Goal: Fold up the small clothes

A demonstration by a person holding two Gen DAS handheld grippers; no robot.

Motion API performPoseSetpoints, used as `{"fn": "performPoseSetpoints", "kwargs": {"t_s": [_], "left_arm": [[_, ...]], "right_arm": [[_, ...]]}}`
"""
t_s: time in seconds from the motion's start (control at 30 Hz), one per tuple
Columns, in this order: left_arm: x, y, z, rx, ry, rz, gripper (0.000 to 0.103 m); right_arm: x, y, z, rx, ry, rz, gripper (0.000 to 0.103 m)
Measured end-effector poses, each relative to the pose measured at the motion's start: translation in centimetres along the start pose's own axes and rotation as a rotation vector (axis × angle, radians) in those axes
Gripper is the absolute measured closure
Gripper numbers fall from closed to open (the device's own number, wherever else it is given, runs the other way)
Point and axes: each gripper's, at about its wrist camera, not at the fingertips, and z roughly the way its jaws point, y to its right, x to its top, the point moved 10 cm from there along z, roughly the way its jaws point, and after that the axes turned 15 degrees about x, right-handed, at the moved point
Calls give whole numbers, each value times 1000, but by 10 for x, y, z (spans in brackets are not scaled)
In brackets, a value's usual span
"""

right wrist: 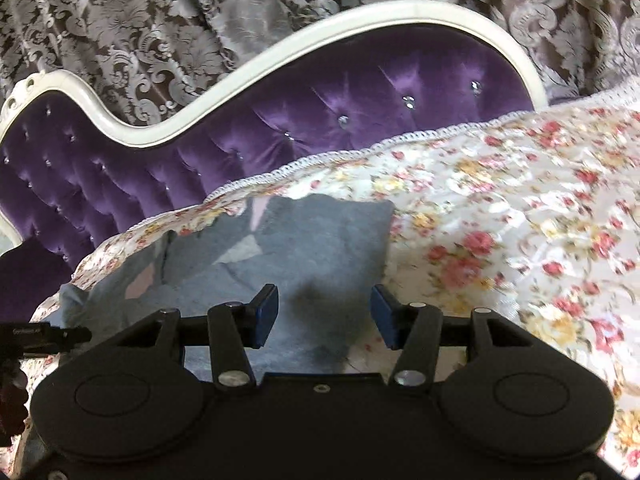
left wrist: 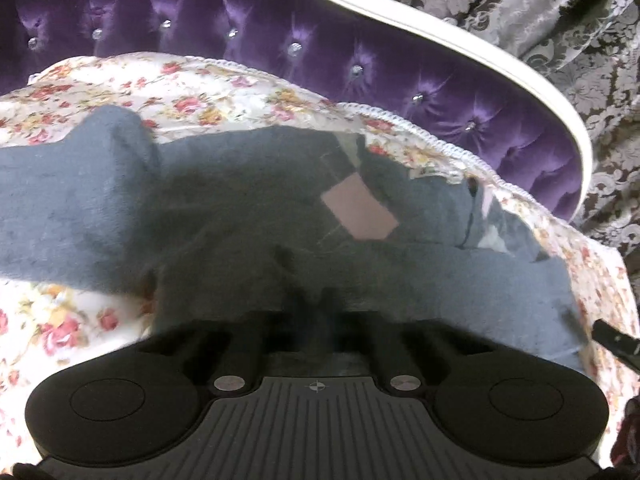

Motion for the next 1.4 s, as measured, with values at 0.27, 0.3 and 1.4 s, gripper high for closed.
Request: {"fn": "performPoseSetpoints", "kwargs": {"t_s": [0.27,0.3,1.4], "left_arm": [[14,-33,-25,134,125,-37,100],[13,-35,-22,137,126,-30,100],[-5,-31,3,148,104,94,91]], "right_arm": [[11,10,5,-6,20,4,44],[13,12,9,-7,23,7,44],[-9,32,18,-229,-50,-72,40]]}}
